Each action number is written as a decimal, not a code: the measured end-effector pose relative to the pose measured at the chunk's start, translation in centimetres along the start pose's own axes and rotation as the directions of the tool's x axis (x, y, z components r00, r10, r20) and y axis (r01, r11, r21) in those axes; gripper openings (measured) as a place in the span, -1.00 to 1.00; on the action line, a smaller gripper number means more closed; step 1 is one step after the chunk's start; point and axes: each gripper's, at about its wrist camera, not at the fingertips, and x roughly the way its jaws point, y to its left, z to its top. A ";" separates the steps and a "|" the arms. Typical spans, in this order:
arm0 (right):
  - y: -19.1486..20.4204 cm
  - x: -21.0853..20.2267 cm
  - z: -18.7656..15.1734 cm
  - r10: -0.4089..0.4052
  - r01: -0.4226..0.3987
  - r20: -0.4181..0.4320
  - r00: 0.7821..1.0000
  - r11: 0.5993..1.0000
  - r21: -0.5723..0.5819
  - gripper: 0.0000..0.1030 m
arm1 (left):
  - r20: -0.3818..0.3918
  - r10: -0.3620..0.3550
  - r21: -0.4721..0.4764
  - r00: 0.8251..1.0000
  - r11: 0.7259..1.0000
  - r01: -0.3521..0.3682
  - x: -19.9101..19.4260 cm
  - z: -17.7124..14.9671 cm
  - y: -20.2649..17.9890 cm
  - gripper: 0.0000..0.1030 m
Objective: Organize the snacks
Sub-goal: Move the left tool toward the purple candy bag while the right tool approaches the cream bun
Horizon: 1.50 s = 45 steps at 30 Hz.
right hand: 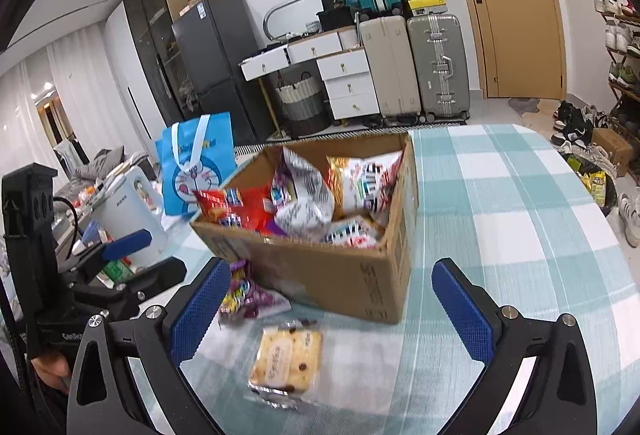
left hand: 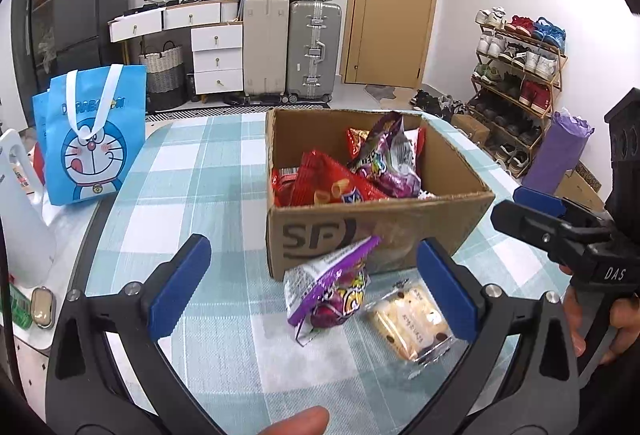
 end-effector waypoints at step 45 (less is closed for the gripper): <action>3.2 6.6 -6.1 -0.043 0.009 -0.285 0.957 0.993 -0.120 0.99 | -0.139 0.023 0.018 0.990 1.000 -0.020 2.7 -3.0 1.4 0.99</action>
